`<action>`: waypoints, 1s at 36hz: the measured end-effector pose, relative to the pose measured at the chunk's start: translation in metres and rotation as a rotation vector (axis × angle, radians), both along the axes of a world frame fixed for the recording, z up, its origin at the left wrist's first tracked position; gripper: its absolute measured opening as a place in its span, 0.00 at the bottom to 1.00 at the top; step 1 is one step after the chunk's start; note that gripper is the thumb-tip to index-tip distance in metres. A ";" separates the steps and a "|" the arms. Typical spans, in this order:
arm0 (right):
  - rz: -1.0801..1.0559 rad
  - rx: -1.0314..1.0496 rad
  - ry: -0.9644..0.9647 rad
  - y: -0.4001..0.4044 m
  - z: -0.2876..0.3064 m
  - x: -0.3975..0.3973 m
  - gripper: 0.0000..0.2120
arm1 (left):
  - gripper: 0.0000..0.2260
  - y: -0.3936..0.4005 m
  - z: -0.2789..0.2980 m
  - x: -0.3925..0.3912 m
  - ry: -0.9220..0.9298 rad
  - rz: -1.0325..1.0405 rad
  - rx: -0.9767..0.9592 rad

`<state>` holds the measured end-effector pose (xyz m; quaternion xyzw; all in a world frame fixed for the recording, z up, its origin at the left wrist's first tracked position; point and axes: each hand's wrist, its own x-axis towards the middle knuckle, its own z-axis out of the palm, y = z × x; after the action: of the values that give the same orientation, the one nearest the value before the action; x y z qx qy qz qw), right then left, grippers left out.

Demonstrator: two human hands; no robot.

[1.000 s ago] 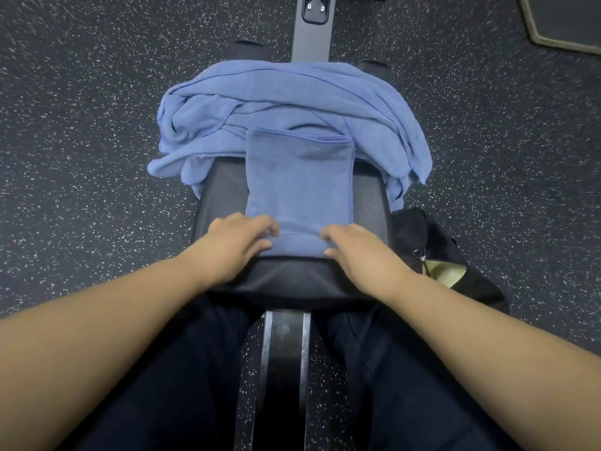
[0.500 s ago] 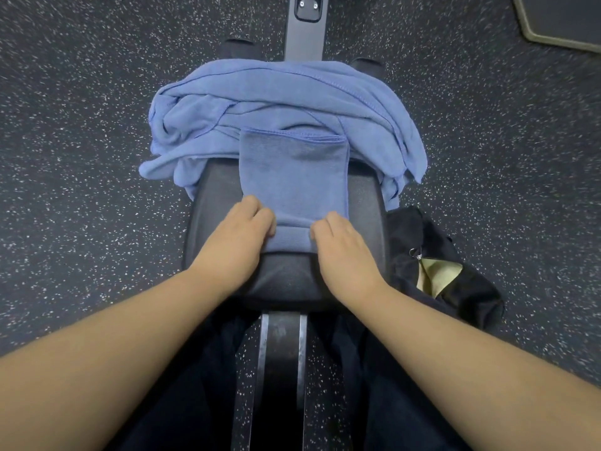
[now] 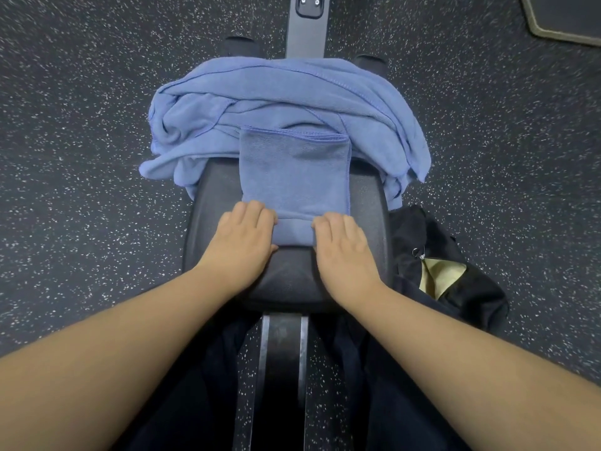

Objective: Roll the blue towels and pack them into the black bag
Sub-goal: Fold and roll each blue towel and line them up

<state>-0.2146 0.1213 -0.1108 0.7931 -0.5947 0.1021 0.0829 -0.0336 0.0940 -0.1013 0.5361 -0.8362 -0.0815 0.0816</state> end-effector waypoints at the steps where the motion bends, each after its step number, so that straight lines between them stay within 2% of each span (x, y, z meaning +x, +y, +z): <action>1: 0.004 -0.003 -0.010 -0.001 0.000 -0.001 0.15 | 0.18 -0.001 -0.001 0.000 -0.012 -0.010 -0.036; 3: 0.013 0.004 -0.050 -0.005 0.000 -0.003 0.12 | 0.12 -0.002 -0.004 0.001 -0.045 -0.019 -0.099; 4: 0.015 0.013 -0.080 -0.007 -0.001 -0.004 0.12 | 0.11 -0.003 -0.004 0.001 -0.054 -0.010 -0.110; 7: 0.010 0.041 -0.131 -0.013 -0.002 -0.006 0.15 | 0.16 -0.006 -0.002 0.001 -0.057 0.007 -0.088; 10: 0.016 0.040 -0.135 -0.014 0.000 -0.006 0.09 | 0.15 -0.008 -0.003 0.003 -0.015 0.017 -0.072; 12: 0.001 0.080 -0.137 -0.012 0.003 -0.005 0.14 | 0.16 -0.008 -0.004 0.005 0.016 0.044 -0.017; 15: -0.026 0.132 -0.160 -0.010 0.008 -0.002 0.15 | 0.21 -0.006 -0.001 0.006 0.023 0.056 0.053; 18: -0.029 0.232 -0.177 -0.008 0.015 -0.001 0.11 | 0.27 -0.006 0.002 0.004 0.038 0.073 0.096; 20: -0.028 0.297 -0.154 -0.009 0.016 -0.002 0.06 | 0.27 -0.008 0.002 0.003 0.021 0.084 0.099; 22: -0.044 0.275 -0.108 -0.009 0.016 -0.002 0.10 | 0.23 -0.009 0.001 0.003 0.016 0.084 0.078; 24: -0.059 0.230 -0.074 -0.009 0.016 -0.001 0.14 | 0.14 -0.007 0.001 0.004 0.067 0.089 -0.007; 26: -0.060 0.182 -0.060 -0.009 0.014 -0.001 0.15 | 0.05 -0.006 0.002 0.003 0.130 0.073 -0.070; 31: -0.067 0.069 -0.069 -0.010 0.009 -0.004 0.09 | 0.11 -0.004 0.005 0.003 0.138 -0.058 -0.116; 36: -0.020 -0.022 -0.113 -0.014 0.013 -0.007 0.06 | 0.11 0.001 0.008 0.002 0.112 -0.015 -0.080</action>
<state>-0.2211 0.1076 -0.0976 0.7792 -0.6052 0.1522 0.0588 -0.0313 0.0947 -0.0928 0.5205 -0.8370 -0.0786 0.1491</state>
